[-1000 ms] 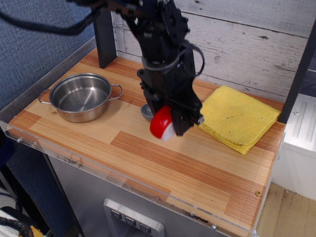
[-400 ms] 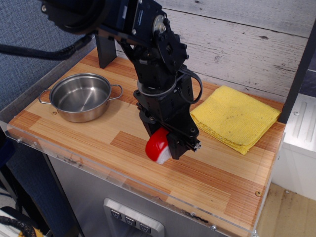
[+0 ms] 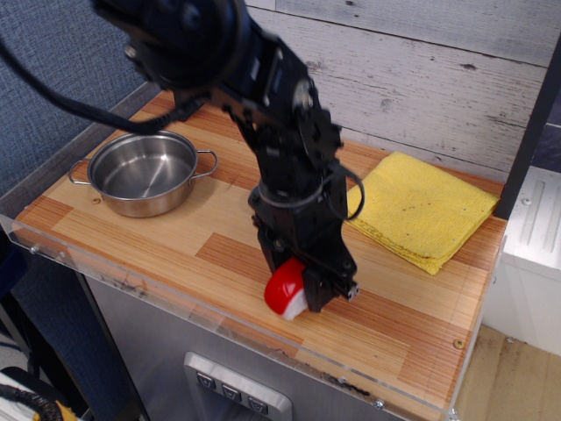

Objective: Move the meat to the under the left side of the cloth

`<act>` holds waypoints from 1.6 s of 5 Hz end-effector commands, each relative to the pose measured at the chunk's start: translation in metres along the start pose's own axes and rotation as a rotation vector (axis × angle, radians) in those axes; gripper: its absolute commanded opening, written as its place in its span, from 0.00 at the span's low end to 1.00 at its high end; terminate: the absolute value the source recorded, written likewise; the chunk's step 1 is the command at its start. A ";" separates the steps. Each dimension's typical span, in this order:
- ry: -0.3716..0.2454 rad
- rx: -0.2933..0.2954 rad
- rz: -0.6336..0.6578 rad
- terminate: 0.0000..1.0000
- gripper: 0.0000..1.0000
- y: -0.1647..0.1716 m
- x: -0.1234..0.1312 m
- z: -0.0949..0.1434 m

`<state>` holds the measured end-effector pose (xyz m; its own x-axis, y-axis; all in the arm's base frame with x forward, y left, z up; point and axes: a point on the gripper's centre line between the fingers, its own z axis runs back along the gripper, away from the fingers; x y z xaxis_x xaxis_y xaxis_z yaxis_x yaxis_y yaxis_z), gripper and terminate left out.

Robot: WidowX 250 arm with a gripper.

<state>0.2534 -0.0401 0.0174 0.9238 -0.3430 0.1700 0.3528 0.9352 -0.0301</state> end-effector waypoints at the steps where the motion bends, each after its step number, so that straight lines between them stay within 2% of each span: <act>1: -0.012 0.022 0.003 0.00 0.00 0.007 0.004 0.004; 2: -0.014 0.041 0.030 0.00 1.00 0.008 0.001 0.011; 4: -0.041 0.035 0.039 0.00 1.00 0.010 0.001 0.029; 5: -0.108 0.048 0.090 0.00 1.00 0.015 0.007 0.053; 6: -0.144 0.046 0.202 0.00 1.00 0.025 0.016 0.094; 7: -0.181 0.068 0.254 0.00 1.00 0.033 0.017 0.112; 8: -0.219 0.130 0.314 0.00 1.00 0.040 0.014 0.116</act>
<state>0.2743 -0.0007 0.1195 0.9400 -0.0327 0.3397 0.0322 0.9995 0.0069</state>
